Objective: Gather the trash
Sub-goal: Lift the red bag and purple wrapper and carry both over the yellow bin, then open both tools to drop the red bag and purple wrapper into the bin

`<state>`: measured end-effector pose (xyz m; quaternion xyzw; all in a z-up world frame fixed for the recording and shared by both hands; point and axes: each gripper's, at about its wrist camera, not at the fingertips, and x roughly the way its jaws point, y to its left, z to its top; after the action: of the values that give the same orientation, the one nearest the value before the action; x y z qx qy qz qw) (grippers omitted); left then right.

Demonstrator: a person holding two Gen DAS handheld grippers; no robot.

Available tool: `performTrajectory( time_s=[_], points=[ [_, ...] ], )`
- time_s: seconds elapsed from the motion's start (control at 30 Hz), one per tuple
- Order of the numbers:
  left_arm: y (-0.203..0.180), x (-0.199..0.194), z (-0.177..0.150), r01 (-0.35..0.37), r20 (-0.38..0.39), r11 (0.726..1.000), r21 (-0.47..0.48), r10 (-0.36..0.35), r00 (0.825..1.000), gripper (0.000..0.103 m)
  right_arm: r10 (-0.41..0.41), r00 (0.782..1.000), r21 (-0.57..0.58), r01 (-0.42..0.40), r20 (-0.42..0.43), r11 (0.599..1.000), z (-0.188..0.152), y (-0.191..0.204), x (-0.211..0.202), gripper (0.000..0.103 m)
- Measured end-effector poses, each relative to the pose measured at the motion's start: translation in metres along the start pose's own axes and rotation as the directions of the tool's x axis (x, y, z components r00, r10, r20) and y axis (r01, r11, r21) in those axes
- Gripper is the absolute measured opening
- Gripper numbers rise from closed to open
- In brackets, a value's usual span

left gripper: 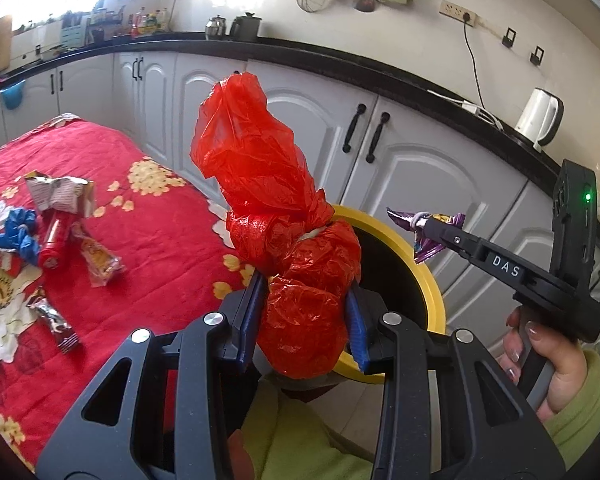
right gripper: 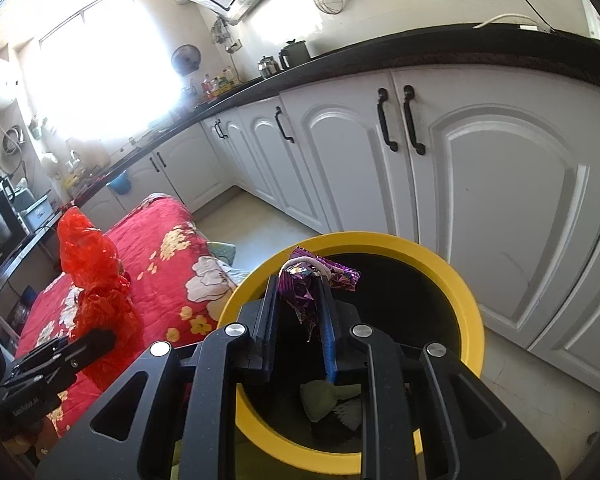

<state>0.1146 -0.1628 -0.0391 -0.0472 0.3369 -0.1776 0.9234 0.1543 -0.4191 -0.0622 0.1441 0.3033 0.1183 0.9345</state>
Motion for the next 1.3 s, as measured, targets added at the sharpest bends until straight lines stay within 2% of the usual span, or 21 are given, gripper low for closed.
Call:
performTrajectory(
  time_s=[0.63, 1.1, 1.3],
  points=[
    [-0.031, 0.056, 0.013, 0.036, -0.09, 0.996, 0.081, -0.029, 0.996, 0.03, -0.028, 0.996, 0.082, 0.035, -0.08, 0.996, -0.021, -0.04, 0.013, 0.018],
    [-0.042, 0.091, 0.013, 0.059, -0.175, 0.992, 0.108, -0.039, 0.984, 0.031, -0.026, 0.993, 0.117, 0.039, -0.115, 0.992, -0.03, -0.053, 0.019, 0.019],
    [-0.037, 0.094, 0.012, 0.059, -0.191, 0.994, 0.091, -0.041, 0.981, 0.042, -0.029, 0.992, 0.122, 0.044, -0.121, 0.992, -0.03, -0.053, 0.02, 0.019]
  ],
)
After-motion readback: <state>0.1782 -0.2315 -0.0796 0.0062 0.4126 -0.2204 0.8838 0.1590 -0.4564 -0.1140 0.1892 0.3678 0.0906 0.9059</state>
